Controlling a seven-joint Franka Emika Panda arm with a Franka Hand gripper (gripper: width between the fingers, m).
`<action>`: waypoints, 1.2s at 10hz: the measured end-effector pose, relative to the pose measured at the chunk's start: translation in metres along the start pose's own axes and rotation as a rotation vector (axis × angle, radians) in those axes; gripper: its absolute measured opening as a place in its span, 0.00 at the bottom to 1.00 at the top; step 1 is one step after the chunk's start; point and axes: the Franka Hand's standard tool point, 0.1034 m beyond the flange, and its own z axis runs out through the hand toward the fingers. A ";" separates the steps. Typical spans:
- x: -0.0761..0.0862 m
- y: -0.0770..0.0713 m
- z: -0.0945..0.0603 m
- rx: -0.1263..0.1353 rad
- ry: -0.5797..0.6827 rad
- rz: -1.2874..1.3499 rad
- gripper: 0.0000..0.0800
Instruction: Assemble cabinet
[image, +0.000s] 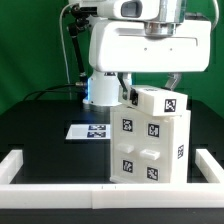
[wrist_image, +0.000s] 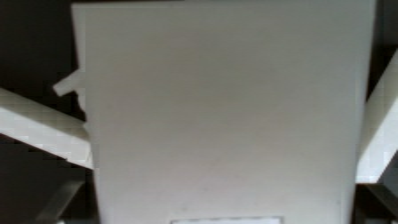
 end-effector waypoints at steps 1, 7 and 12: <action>0.000 0.000 0.000 0.000 0.001 0.040 0.70; -0.001 -0.002 0.001 0.063 0.035 0.492 0.70; -0.001 0.001 0.001 0.124 0.078 0.851 0.70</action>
Offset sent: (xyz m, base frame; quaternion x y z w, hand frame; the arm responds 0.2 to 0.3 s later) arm -0.0081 -0.0008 -0.0054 -0.0047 0.0107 0.2312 0.9728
